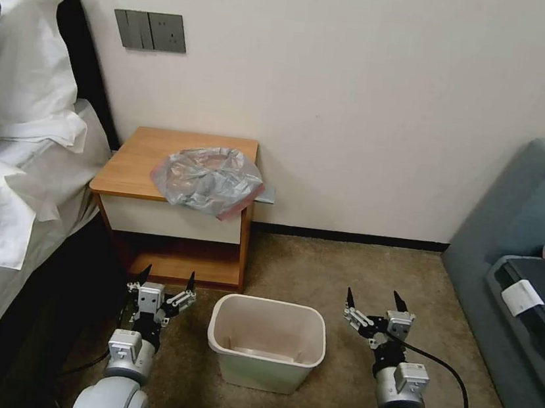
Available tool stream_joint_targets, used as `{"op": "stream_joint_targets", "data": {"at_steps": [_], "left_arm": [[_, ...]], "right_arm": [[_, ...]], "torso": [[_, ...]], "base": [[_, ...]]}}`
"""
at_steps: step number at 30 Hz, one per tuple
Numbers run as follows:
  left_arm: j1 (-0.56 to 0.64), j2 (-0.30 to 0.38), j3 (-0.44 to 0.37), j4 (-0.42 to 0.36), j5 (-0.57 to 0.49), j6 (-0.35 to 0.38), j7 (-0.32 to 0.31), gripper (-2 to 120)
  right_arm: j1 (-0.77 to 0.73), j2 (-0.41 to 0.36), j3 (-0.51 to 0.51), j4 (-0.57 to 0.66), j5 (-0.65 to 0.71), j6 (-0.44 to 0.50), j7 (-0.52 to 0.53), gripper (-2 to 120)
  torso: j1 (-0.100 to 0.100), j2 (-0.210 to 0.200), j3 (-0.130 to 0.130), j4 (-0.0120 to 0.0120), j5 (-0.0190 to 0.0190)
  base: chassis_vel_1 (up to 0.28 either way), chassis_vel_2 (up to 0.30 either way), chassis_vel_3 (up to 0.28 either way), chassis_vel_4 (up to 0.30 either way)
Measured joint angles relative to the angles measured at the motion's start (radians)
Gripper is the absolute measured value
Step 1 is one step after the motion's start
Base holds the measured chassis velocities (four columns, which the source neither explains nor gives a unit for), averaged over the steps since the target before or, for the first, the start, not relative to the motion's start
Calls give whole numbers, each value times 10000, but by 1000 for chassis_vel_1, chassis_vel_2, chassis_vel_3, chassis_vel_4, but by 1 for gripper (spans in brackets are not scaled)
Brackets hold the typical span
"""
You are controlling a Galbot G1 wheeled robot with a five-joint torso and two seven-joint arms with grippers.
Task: Pick up the garbage bag from the table and place it over the trash can.
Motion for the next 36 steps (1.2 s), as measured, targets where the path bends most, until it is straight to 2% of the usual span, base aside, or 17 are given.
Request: {"op": "stream_joint_targets", "data": {"at_steps": [29, 34, 36], "left_arm": [[2, 7, -14, -4, -37, -5, 0, 100], [108, 200, -448, -476, -768, -299, -36, 100], [232, 411, -919, -991, -1560, -640, -102, 100]], "right_arm": [[-12, 1, 1, 10, 0, 0, 0, 100], [-410, 110, 131, 645, 60, 42, -10, 100], [-861, 242, 276, 1357, 146, 118, -24, 100]], "torso": [[0, 0, 0, 1, 0], [0, 0, 0, 0, -2], [0, 0, 0, 1, -1]], "base": [[0, 0, 0, 0], [0, 0, 0, 0], [0, 0, 0, 0]]}}
